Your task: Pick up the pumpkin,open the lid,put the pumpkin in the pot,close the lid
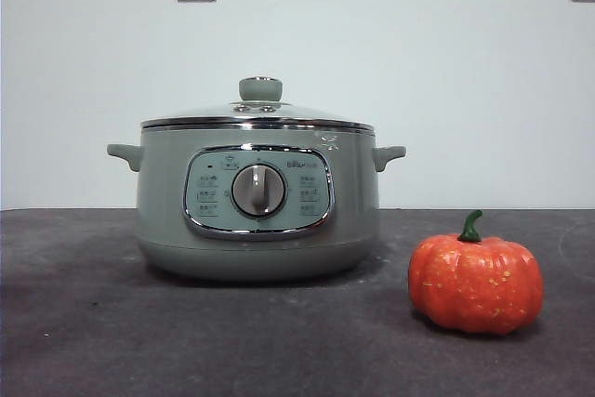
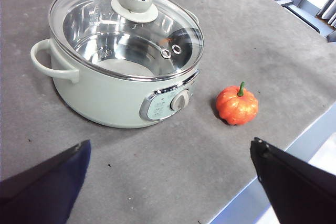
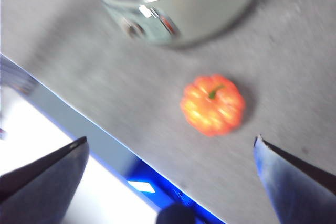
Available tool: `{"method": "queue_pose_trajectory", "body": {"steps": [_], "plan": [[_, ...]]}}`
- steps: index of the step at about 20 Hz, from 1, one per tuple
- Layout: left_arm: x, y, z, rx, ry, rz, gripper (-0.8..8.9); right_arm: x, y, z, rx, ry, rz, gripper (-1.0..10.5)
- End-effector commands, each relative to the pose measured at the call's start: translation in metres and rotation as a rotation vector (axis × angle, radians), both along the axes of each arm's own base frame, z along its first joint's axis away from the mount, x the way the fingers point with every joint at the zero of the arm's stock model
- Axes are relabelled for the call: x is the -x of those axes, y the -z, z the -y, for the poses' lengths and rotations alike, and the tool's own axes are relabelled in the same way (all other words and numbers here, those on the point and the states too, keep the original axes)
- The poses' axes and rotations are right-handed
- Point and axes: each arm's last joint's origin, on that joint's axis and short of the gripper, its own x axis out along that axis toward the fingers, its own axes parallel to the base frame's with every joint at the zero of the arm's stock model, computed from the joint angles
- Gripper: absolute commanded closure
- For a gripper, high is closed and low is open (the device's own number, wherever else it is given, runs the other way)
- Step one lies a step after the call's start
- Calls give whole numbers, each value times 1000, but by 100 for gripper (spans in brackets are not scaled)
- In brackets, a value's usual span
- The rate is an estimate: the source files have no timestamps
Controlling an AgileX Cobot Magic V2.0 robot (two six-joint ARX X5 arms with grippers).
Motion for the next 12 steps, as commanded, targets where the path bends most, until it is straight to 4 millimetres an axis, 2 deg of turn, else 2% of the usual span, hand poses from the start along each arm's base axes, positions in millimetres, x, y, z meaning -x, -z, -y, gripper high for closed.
{"method": "queue_pose_trajectory", "body": {"steps": [1, 5, 8, 12], "plan": [[0, -2, 0, 3, 7, 10, 156, -12, 8, -10, 75, -13, -36, 254], [0, -2, 0, 3, 7, 10, 156, -43, 32, -37, 197, -53, -106, 254], [0, -2, 0, 3, 7, 10, 156, -69, 57, -56, 249, -71, -157, 253], [0, -2, 0, 3, 7, 10, 156, -93, 90, -76, 297, -95, -231, 253]]}}
